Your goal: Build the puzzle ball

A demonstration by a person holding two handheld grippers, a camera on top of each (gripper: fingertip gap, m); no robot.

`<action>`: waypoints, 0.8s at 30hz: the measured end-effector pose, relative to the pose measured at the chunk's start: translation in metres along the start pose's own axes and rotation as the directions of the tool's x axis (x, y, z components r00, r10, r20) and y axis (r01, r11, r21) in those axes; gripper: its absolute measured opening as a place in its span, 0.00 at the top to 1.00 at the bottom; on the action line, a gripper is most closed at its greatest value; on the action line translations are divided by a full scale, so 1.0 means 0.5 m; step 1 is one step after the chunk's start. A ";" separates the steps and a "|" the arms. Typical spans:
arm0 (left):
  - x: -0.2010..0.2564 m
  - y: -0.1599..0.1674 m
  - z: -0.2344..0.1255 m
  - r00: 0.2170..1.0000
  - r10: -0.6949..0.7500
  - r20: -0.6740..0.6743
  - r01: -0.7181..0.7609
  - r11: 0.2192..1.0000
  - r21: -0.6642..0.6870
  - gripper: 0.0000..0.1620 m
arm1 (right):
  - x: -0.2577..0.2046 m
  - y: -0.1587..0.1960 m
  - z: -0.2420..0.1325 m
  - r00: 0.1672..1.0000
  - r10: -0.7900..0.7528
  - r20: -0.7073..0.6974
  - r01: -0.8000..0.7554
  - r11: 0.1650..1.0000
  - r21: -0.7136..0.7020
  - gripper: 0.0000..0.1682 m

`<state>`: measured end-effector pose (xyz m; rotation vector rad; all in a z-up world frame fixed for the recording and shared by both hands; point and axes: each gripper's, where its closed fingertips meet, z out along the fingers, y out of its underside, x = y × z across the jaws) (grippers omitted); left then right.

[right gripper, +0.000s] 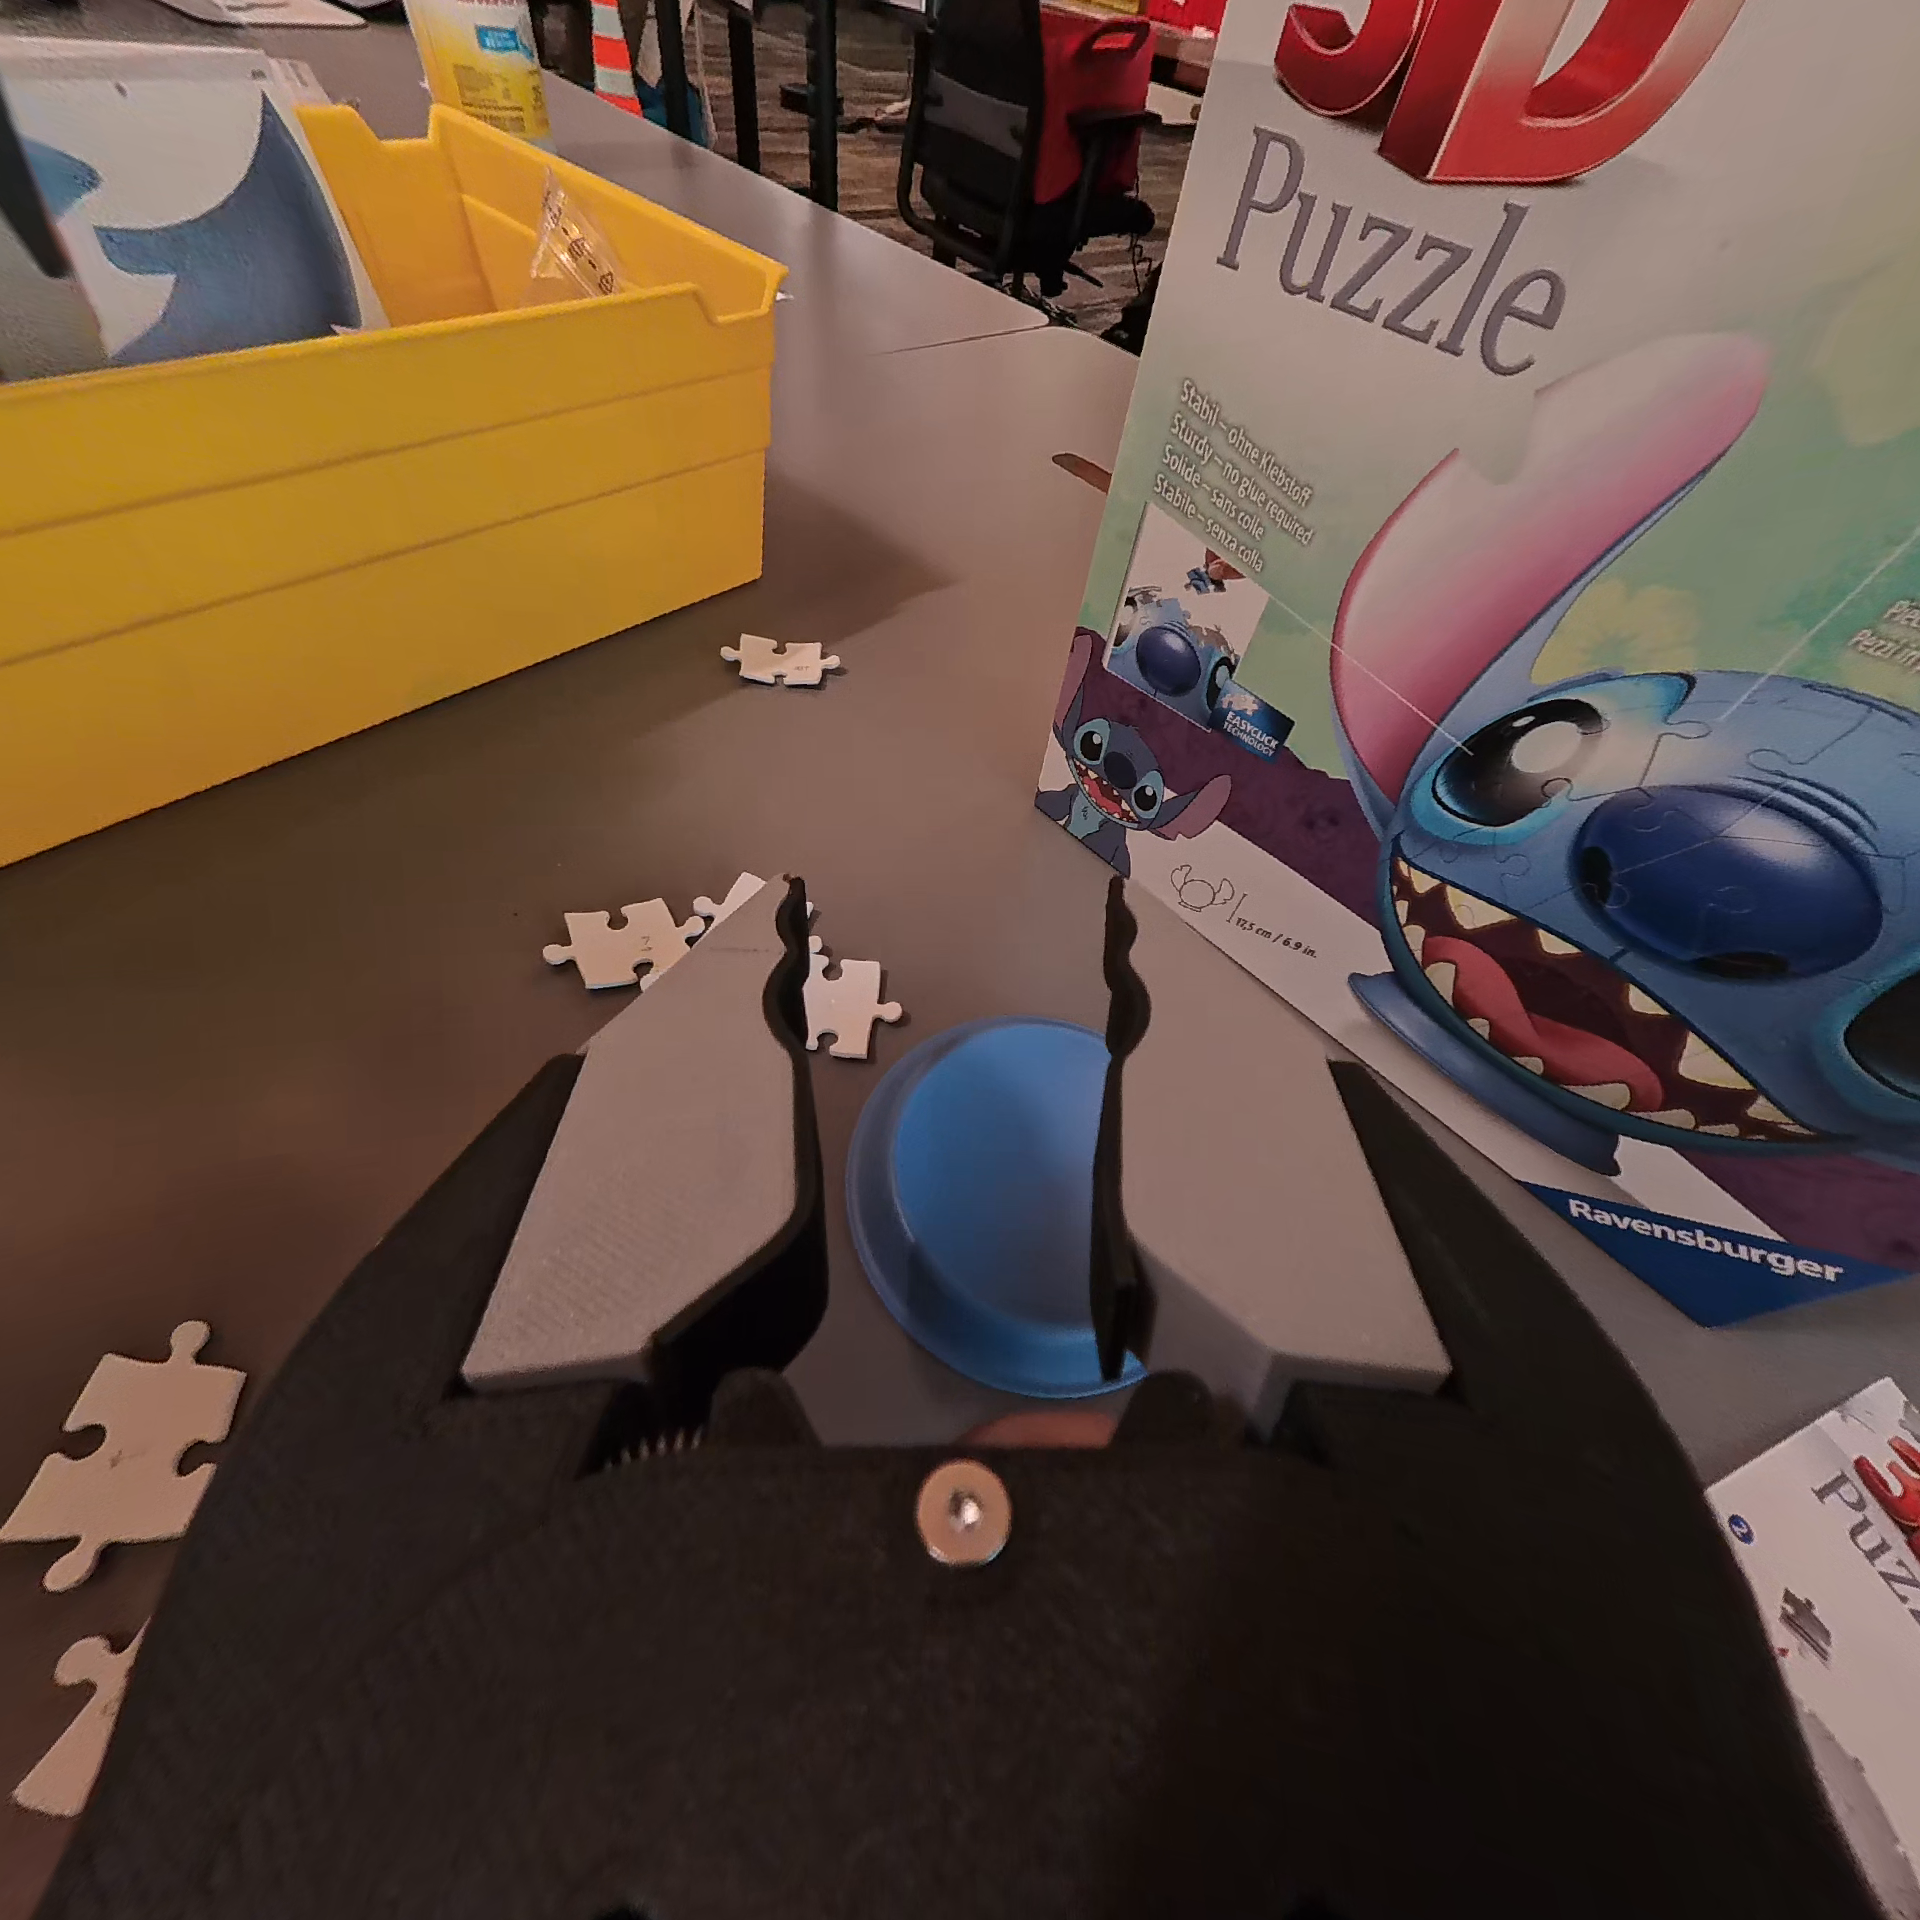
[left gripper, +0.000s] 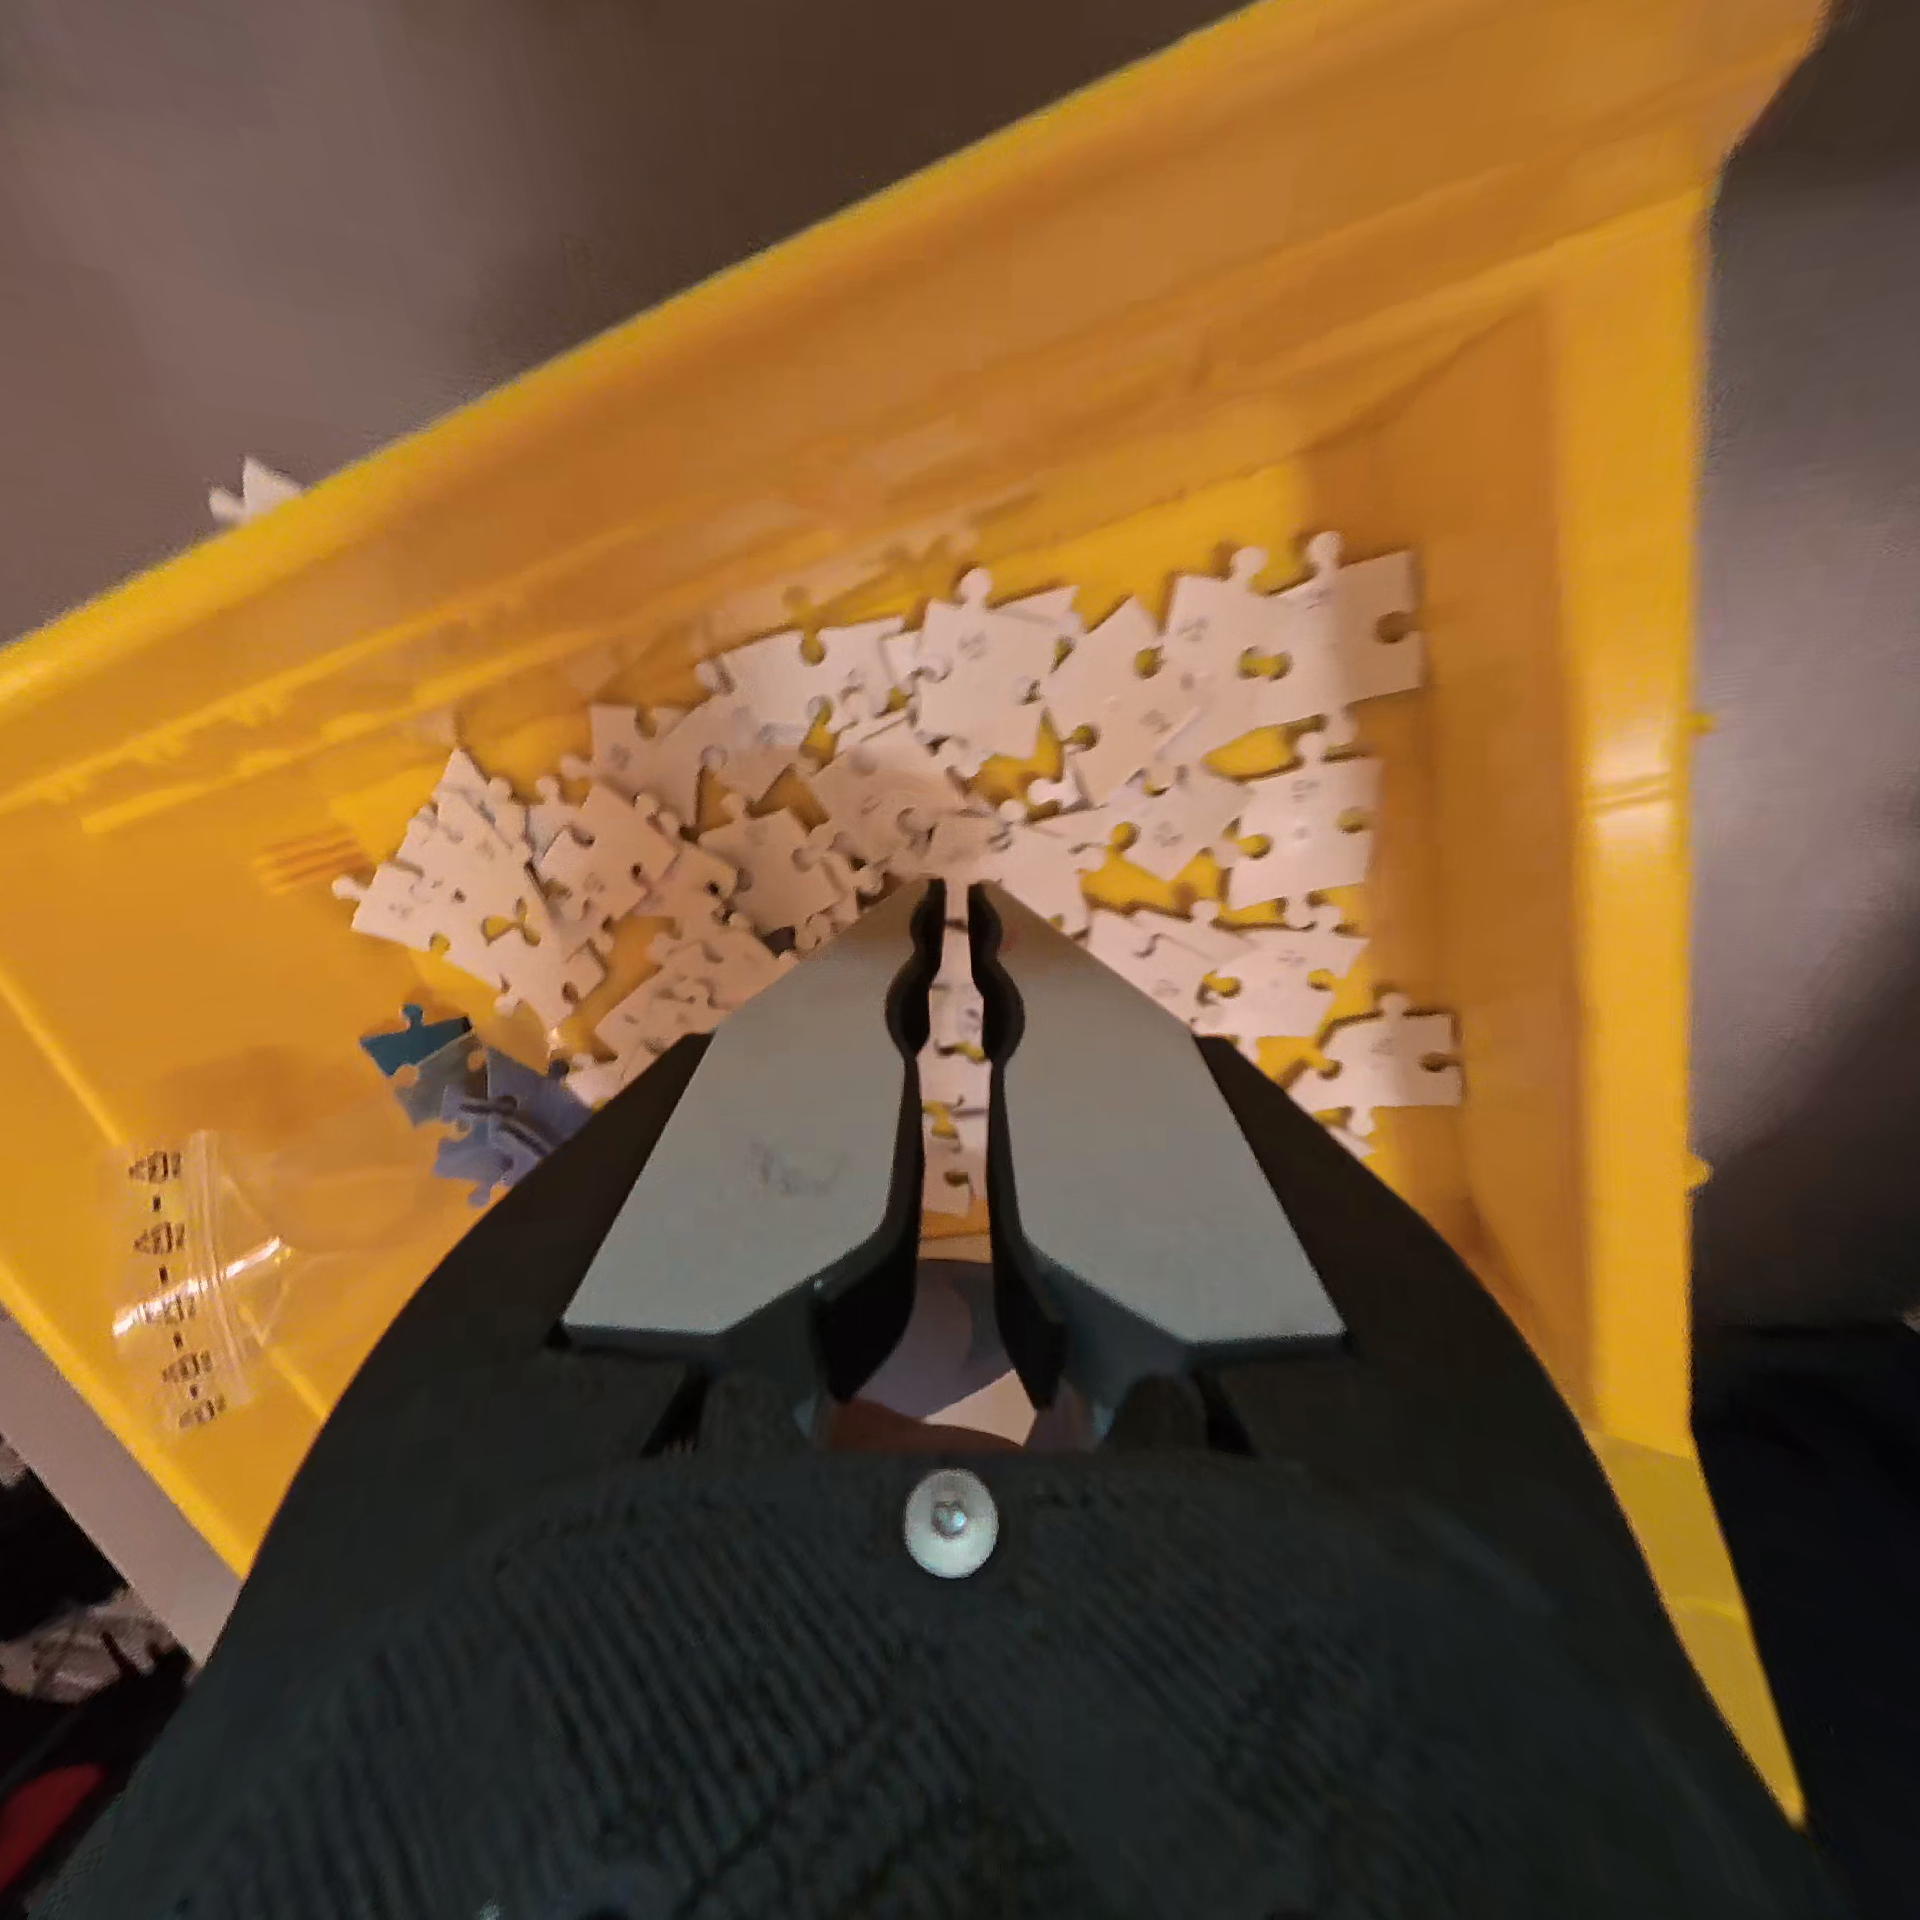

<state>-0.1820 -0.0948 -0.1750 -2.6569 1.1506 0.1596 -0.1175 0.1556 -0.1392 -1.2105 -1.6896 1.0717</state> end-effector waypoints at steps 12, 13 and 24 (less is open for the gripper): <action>0.006 0.041 0.048 0.999 -0.036 -0.016 0.034 0.988 -0.149 0.99 | 0.007 0.011 0.005 1.000 0.008 -0.007 -0.008 1.000 -0.018 0.67; 0.003 0.044 0.048 0.999 -0.035 -0.010 0.033 0.988 -0.154 1.00 | 0.008 0.013 0.007 1.000 0.009 -0.006 -0.009 1.000 -0.022 0.67; -0.031 0.017 0.017 0.998 -0.033 0.058 0.035 0.999 -0.036 0.96 | 0.006 0.016 0.010 1.000 0.005 0.001 -0.005 1.000 -0.029 0.68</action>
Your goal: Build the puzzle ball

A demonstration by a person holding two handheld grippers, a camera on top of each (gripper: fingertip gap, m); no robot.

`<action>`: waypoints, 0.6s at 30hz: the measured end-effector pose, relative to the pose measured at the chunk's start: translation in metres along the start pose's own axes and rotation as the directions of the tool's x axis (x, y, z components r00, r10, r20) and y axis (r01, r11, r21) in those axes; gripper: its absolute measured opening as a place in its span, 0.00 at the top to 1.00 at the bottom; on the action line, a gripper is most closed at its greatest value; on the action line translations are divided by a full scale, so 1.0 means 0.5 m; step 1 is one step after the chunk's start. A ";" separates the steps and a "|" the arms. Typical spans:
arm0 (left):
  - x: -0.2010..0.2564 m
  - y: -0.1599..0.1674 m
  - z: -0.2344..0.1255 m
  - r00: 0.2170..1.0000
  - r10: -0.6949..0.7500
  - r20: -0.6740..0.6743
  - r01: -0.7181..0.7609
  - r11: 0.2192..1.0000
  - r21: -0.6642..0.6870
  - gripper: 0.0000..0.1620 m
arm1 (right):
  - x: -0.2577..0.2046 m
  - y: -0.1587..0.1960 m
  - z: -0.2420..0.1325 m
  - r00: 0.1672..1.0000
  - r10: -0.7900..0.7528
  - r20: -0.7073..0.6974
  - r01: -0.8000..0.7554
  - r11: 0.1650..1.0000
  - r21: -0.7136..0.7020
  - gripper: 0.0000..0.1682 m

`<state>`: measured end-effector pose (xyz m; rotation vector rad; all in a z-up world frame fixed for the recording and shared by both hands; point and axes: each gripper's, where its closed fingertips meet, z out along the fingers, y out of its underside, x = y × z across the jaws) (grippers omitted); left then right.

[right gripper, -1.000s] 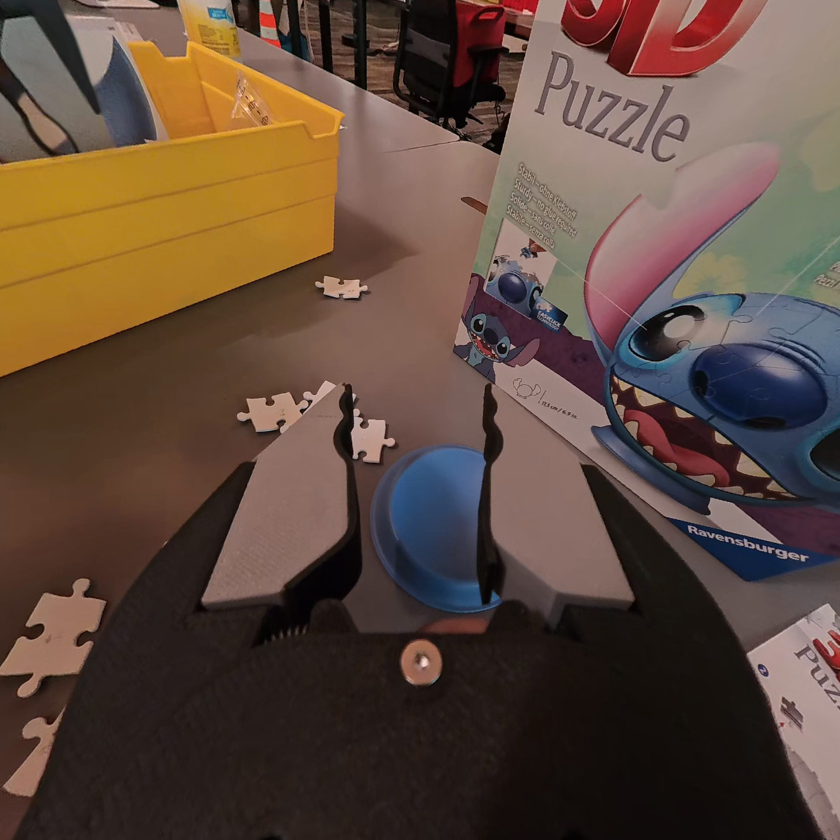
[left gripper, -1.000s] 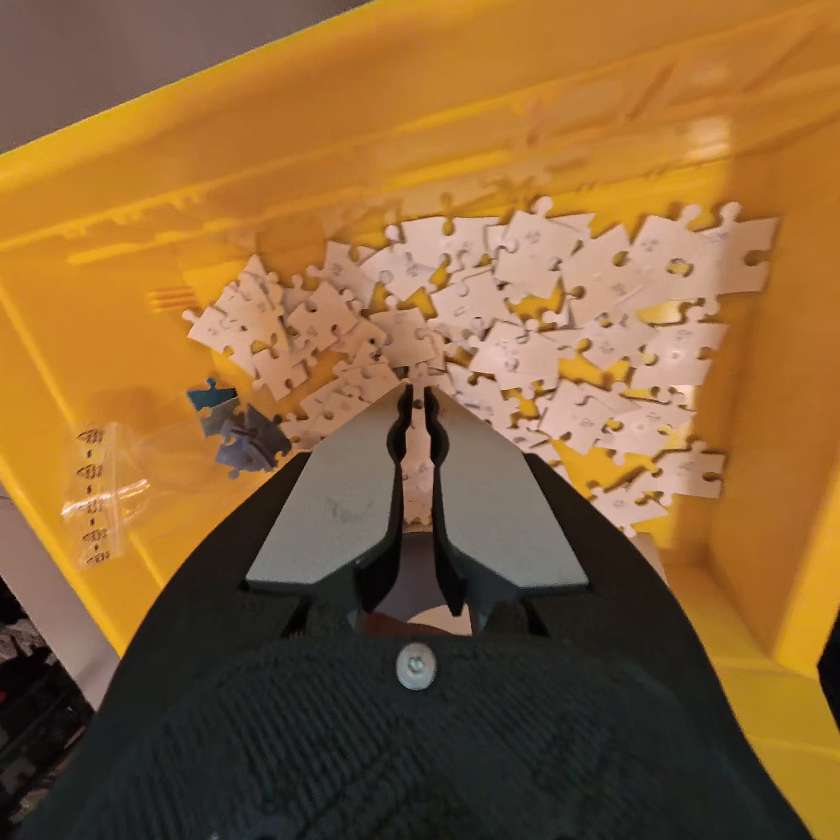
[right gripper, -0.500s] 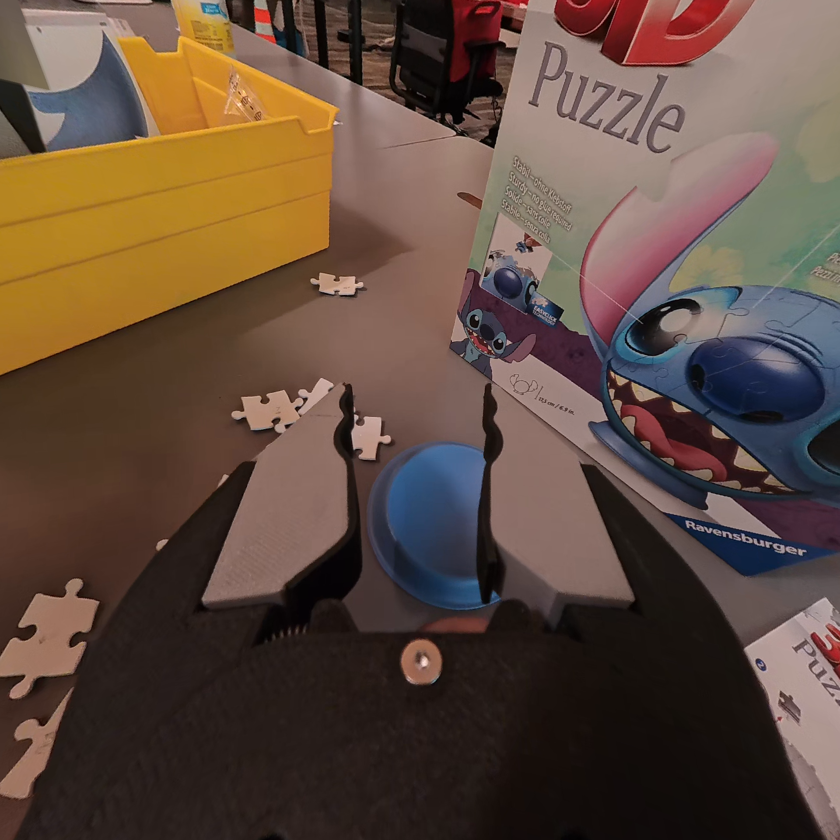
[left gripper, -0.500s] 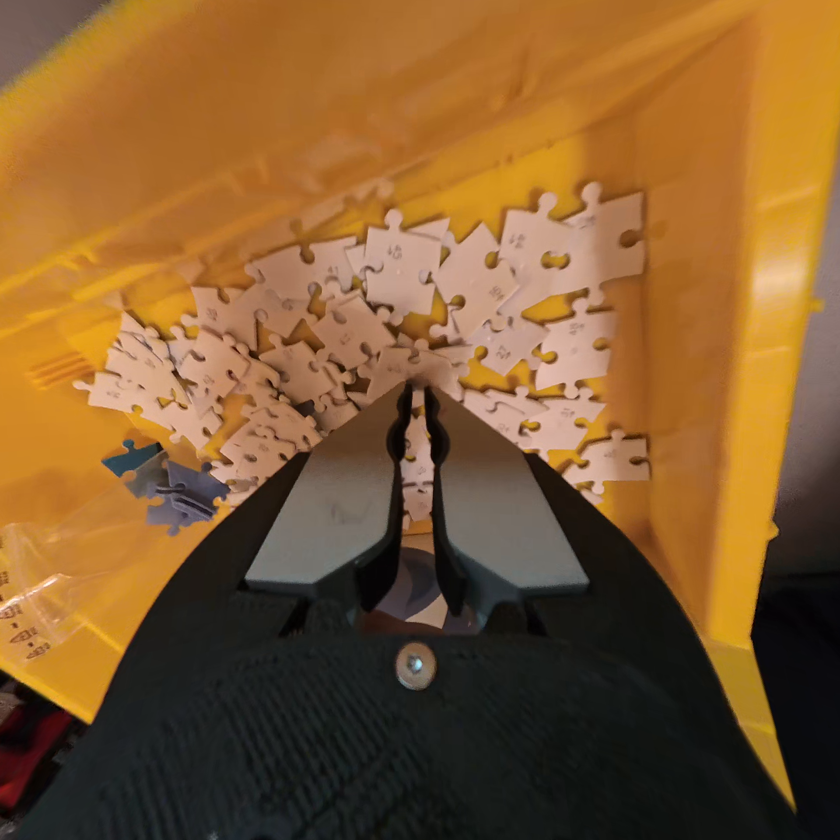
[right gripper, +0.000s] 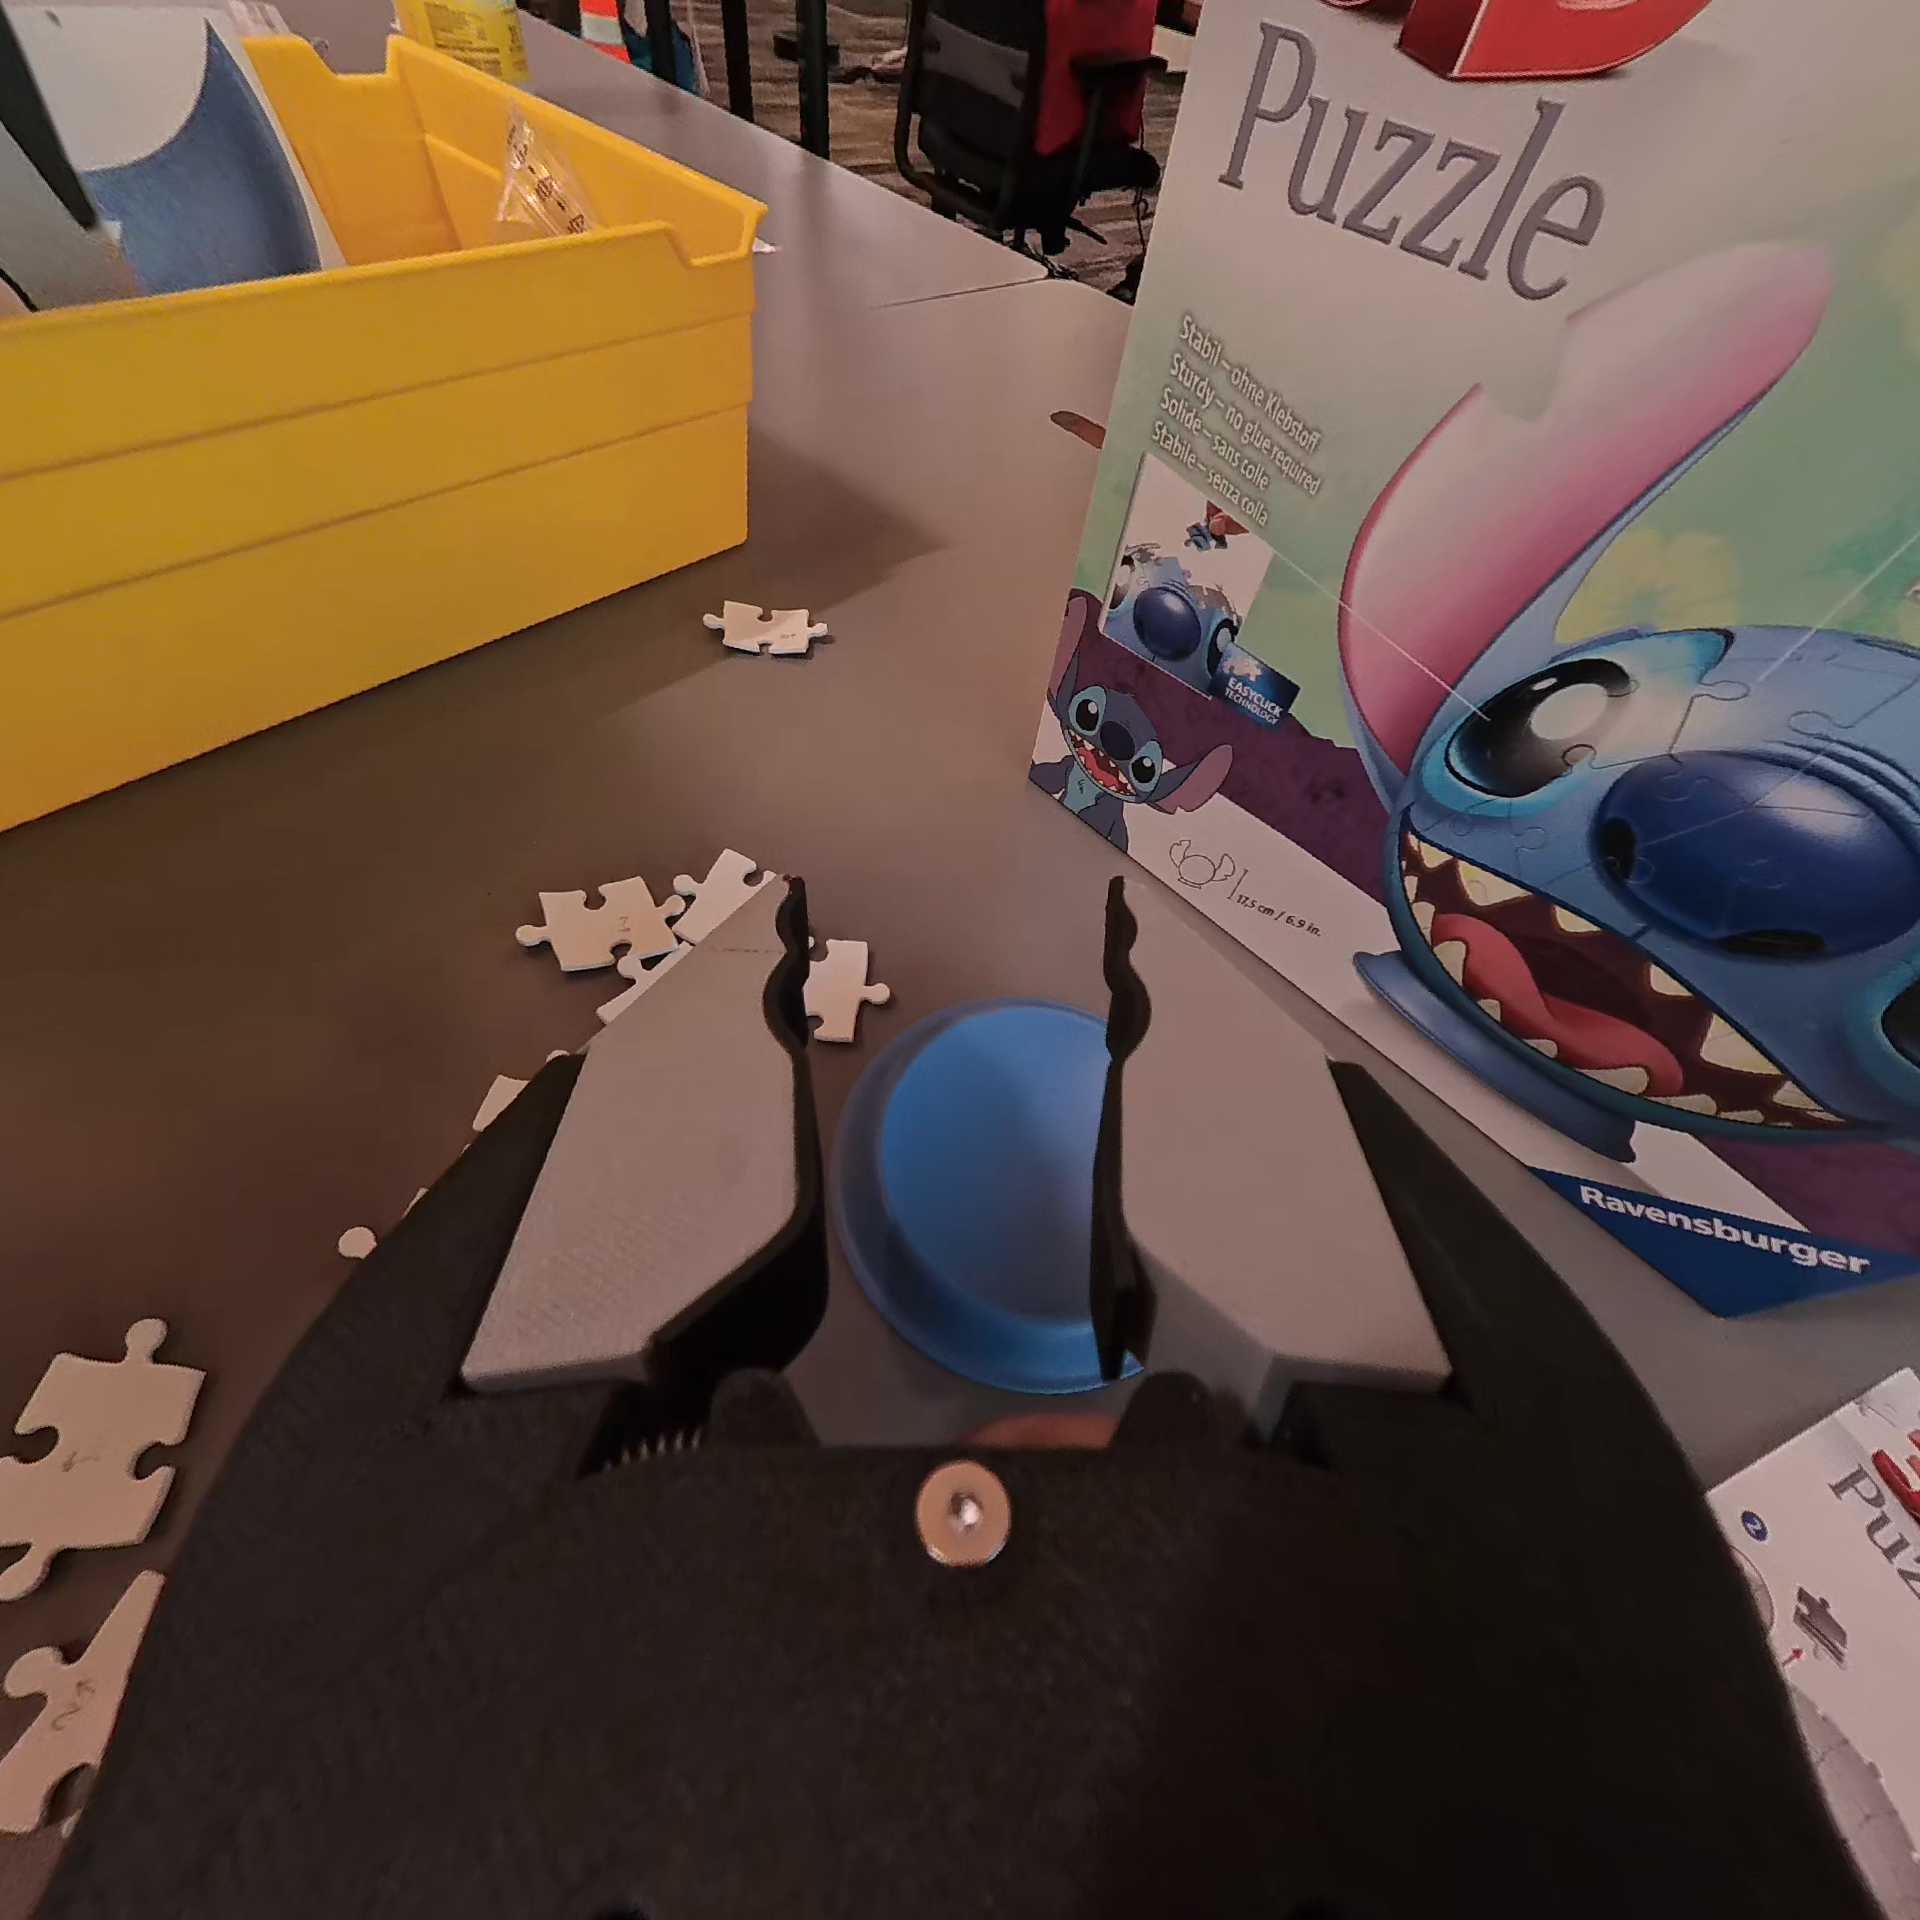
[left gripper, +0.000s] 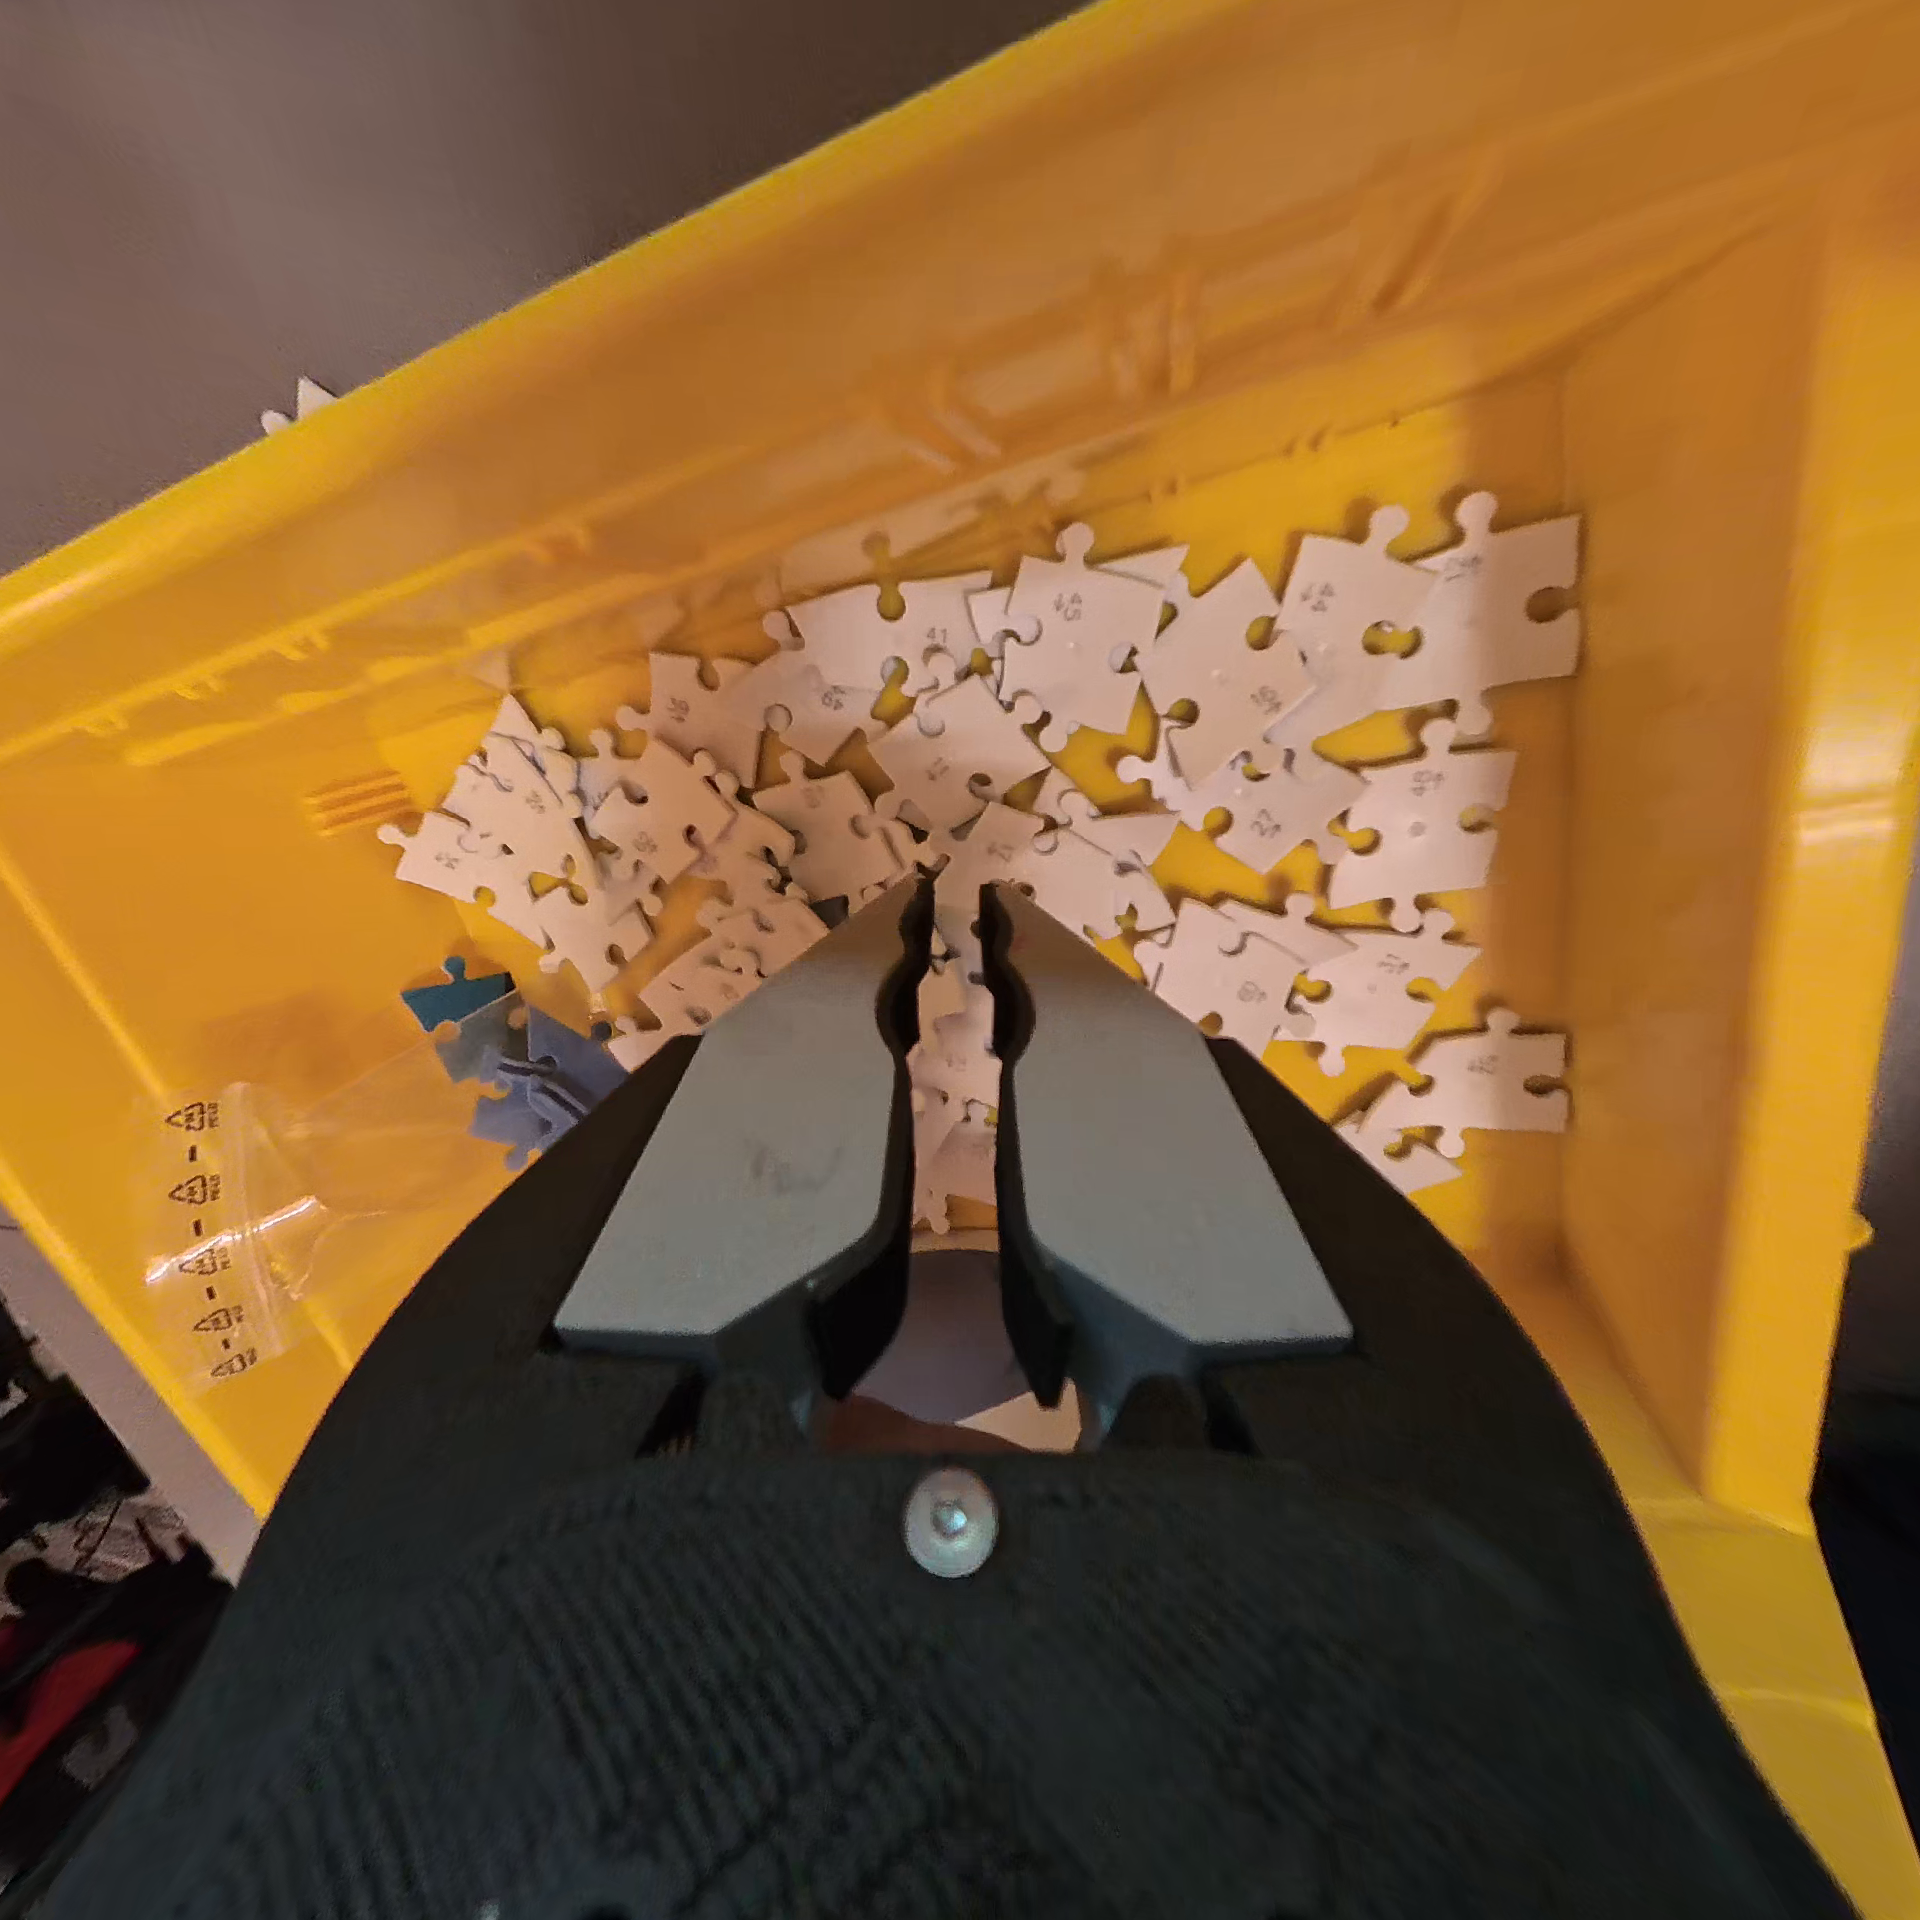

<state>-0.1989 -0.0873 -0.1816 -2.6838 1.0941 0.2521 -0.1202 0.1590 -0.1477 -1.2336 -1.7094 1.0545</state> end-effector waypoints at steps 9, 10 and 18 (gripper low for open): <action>-0.007 0.006 -0.005 1.000 0.000 0.020 0.000 1.000 -0.010 0.92 | -0.007 0.002 0.001 1.000 -0.006 0.013 0.007 1.000 -0.007 0.67; -0.008 0.008 -0.004 1.000 -0.001 0.019 0.001 1.000 -0.014 0.90 | -0.007 0.002 0.001 1.000 -0.008 0.013 0.008 1.000 -0.007 0.67; -0.027 0.018 -0.009 0.998 -0.021 0.062 0.022 0.999 -0.025 0.80 | -0.006 0.006 0.003 1.000 -0.012 0.010 0.012 1.000 -0.016 0.67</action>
